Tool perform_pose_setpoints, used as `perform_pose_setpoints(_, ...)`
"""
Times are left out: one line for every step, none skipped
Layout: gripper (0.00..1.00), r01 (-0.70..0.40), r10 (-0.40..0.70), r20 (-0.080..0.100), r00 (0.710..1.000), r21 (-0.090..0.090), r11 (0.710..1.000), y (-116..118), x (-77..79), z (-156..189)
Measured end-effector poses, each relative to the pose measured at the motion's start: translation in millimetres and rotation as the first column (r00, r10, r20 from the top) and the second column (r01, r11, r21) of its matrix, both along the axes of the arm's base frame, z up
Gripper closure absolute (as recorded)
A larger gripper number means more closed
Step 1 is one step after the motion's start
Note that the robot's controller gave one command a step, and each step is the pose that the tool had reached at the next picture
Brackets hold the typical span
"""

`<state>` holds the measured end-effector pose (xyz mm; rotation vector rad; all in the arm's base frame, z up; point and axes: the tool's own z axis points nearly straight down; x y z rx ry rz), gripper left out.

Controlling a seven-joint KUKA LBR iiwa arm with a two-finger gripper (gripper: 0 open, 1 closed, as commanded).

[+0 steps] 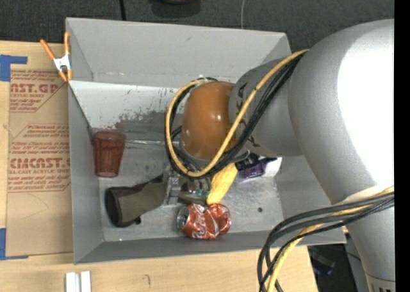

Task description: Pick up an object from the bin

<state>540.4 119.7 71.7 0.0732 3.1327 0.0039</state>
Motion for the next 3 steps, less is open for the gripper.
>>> perform_pose_setpoints(1.00, 0.000, 0.000, 0.000, 1.000, 0.000, 1.000, 0.0, 0.0, 0.0)
perform_pose_setpoints(1.00, 0.000, 0.000, 0.000, 1.000, 0.000, 1.000, 0.1, 0.0, 0.0)
perform_pose_setpoints(1.00, 0.000, 0.000, 0.000, 1.000, 0.000, 1.000, 0.1, 0.0, 0.0)
